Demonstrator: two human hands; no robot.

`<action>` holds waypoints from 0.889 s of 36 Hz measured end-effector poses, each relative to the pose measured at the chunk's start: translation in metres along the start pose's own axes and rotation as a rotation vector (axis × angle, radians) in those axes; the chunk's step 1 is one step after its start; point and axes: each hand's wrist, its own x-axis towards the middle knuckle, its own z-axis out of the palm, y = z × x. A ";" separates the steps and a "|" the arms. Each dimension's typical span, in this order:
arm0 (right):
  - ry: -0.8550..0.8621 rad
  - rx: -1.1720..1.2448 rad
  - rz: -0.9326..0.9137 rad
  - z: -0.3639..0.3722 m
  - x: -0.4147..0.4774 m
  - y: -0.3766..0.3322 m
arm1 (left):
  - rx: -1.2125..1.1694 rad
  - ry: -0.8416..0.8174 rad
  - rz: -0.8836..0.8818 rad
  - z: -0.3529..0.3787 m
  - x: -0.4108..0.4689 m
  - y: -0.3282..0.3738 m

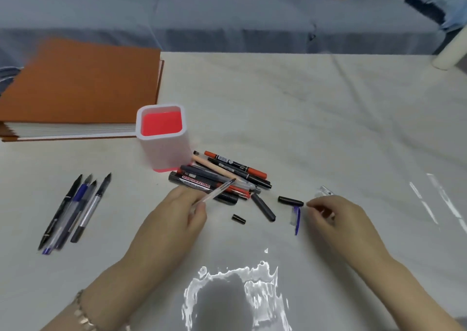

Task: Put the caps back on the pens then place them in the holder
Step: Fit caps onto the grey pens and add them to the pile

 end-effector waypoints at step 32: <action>-0.008 0.449 -0.079 -0.001 0.019 -0.011 | -0.229 0.015 0.019 0.001 -0.008 0.014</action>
